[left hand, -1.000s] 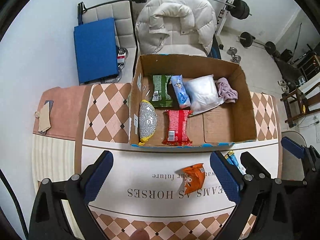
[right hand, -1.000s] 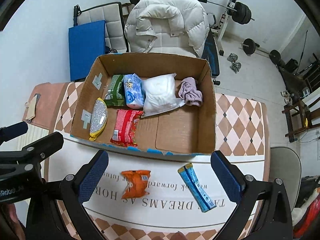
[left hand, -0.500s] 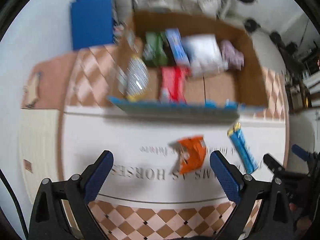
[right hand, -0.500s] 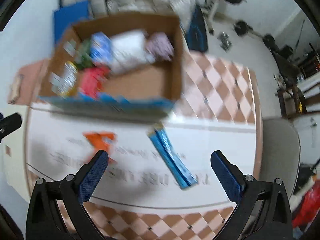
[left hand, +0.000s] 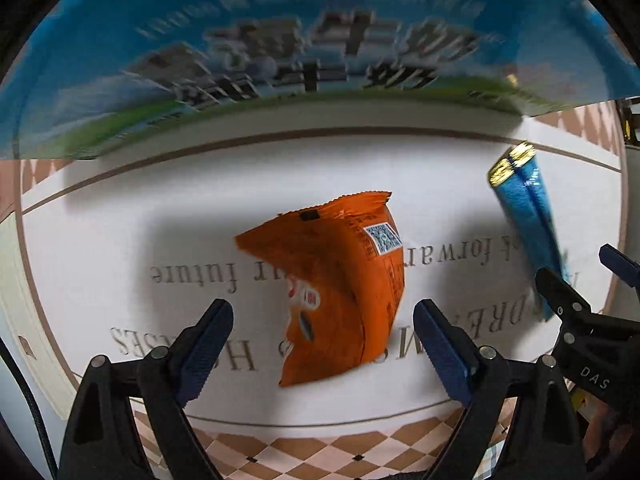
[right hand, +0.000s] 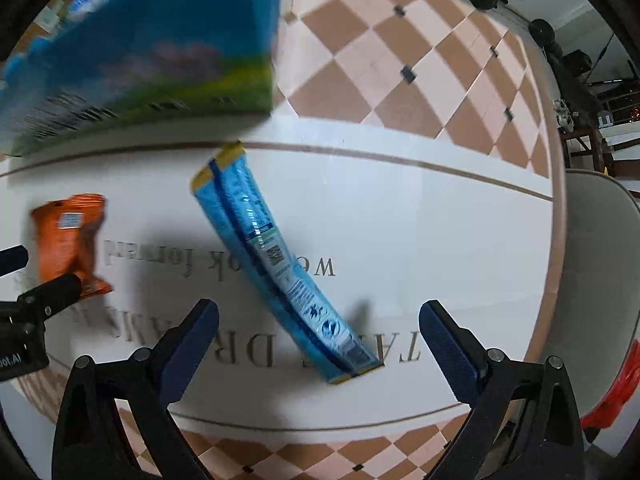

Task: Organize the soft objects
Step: 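Move both tools down to the orange bag and blue stick packet, then grasp the orange snack bag with the left tool while the right tool grasps the blue stick packet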

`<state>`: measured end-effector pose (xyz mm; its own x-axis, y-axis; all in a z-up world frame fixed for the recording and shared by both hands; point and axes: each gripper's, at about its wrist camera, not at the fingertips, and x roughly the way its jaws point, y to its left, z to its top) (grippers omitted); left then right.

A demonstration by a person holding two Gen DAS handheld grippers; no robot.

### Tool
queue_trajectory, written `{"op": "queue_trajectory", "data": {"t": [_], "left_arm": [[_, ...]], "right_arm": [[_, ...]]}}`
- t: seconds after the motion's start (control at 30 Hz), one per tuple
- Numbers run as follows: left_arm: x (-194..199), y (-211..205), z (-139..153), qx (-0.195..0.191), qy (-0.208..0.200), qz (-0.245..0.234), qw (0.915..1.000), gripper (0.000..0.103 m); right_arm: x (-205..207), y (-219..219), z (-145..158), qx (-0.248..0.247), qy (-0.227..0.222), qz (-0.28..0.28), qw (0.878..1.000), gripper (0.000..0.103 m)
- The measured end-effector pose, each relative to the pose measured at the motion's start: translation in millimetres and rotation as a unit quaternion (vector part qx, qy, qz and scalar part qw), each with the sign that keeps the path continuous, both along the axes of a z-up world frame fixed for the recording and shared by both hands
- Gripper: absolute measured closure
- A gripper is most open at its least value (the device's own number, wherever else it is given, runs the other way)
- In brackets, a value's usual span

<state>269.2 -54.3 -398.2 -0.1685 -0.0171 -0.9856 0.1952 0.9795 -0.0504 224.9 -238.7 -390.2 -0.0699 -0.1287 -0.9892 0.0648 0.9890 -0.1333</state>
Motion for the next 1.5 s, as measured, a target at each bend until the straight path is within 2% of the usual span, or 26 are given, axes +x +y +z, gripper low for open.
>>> {"op": "queue_trajectory", "data": {"t": [0.2, 0.27, 0.4, 0.47, 0.5, 0.53, 0.63, 0.77, 0.9, 1.0, 1.23, 1.5], "left_arm": [[0.7, -2.9, -14.3, 0.001, 0.006, 0.015, 0.9999, 0.012], [0.2, -3.1, -18.3, 0.003, 0.013, 0.015, 0.9998, 0.030], [-5.7, -13.1, -18.7, 0.021, 0.002, -0.006, 0.9997, 0.034], [-8.7, -15.3, -17.3, 0.021, -0.001, -0.005, 0.9998, 0.040], [-10.0, -16.2, -16.3, 0.021, -0.002, -0.004, 0.9998, 0.043], [-11.4, -18.0, -14.0, 0.021, -0.003, -0.004, 0.9998, 0.052], [-20.3, -22.5, -14.0, 0.013, 0.005, 0.001, 0.9999, 0.054], [-49.7, -23.1, -15.7, 0.019, 0.008, -0.002, 0.9998, 0.054], [-83.2, -23.9, -19.4, 0.017, 0.022, -0.005, 0.9996, 0.054], [-99.7, -31.9, -17.8, 0.031, -0.003, -0.025, 0.9992, 0.051], [-92.7, -30.4, -21.1, 0.027, 0.002, -0.014, 0.9995, 0.049], [-98.9, -31.1, -25.1, 0.028, 0.004, -0.012, 0.9995, 0.049]], "right_arm": [[5.8, -9.5, -28.2, 0.013, 0.022, -0.020, 0.999, 0.009], [6.7, -11.0, -34.1, 0.020, 0.027, -0.025, 0.999, 0.011], [7.0, -9.7, -41.8, 0.028, 0.028, -0.028, 0.999, 0.017], [6.6, -8.5, -42.4, 0.032, 0.029, -0.029, 0.999, 0.021], [6.2, -8.4, -42.4, 0.039, 0.030, -0.032, 0.998, 0.028], [5.4, -8.5, -42.2, 0.050, 0.031, -0.038, 0.998, 0.038], [11.5, -7.5, -38.6, 0.066, 0.039, -0.054, 0.996, 0.058], [-1.3, 4.6, -40.7, 0.072, 0.052, -0.054, 0.995, 0.069], [-30.1, 13.5, -45.0, 0.101, 0.068, -0.069, 0.990, 0.070], [-49.2, 16.4, -47.1, 0.110, 0.071, -0.080, 0.988, 0.070], [-61.5, 15.5, -47.3, 0.101, 0.051, -0.099, 0.989, 0.068], [-63.9, 12.6, -40.0, 0.094, 0.048, -0.103, 0.989, 0.068]]}}
